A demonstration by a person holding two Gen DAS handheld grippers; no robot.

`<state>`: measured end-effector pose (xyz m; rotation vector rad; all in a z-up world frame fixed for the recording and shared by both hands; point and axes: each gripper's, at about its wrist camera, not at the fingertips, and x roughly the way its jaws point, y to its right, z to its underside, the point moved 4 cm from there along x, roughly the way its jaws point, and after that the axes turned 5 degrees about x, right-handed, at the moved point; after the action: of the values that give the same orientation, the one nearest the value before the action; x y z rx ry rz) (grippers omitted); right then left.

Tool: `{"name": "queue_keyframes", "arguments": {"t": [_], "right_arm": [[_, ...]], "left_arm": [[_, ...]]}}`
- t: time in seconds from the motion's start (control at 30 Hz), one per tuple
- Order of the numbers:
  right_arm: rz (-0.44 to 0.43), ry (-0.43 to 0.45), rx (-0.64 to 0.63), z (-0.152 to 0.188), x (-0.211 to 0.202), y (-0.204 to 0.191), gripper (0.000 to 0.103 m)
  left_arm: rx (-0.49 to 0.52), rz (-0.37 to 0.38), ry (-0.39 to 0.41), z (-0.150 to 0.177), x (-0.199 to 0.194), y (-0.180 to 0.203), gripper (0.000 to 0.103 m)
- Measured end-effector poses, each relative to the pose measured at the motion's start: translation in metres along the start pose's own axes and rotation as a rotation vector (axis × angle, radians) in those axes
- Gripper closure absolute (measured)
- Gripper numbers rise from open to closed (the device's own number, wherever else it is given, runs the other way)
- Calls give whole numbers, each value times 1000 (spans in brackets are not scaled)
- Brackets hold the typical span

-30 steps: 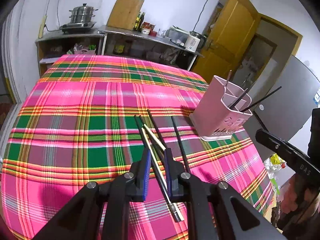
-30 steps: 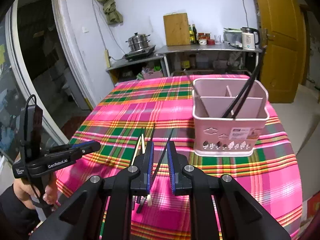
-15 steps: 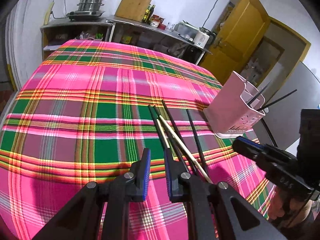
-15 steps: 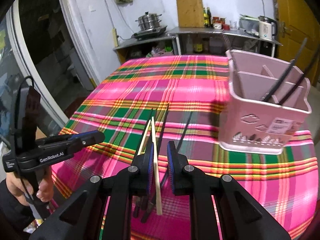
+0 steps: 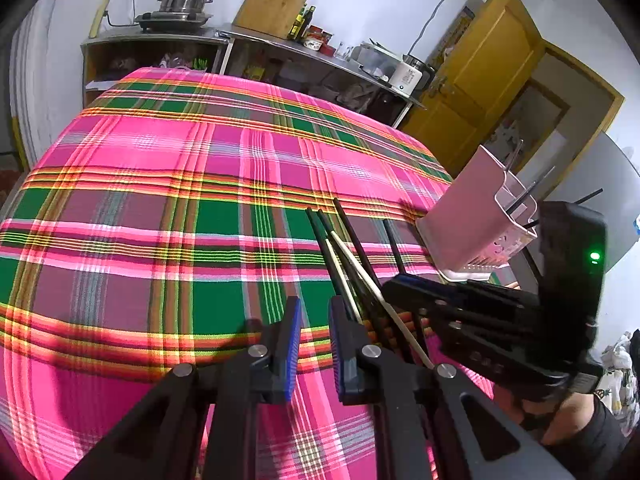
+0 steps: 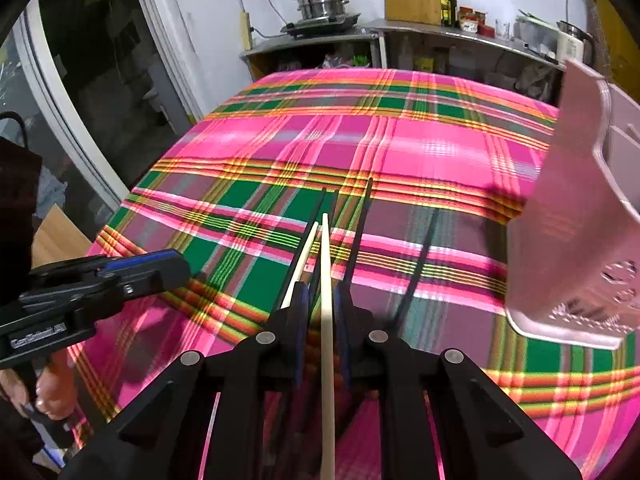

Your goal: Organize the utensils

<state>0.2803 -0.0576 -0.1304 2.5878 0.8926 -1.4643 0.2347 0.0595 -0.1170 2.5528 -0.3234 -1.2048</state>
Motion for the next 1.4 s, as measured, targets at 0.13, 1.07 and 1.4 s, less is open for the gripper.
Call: {"name": "queue_keyframes", "arguments": {"t": [0.13,1.07,1.4], "right_arm": [[-1,-19,-5,-3,11,2,89],[3,31,34,-12,-8,7,96],[9,67,75,-9,-27,18,96]], "left_arm": [[-4,11,-1,-2,2,0,90],[-31,19,-49,-14,36,2,90],[-7,-54,-78,-53,84,6,90]]}}
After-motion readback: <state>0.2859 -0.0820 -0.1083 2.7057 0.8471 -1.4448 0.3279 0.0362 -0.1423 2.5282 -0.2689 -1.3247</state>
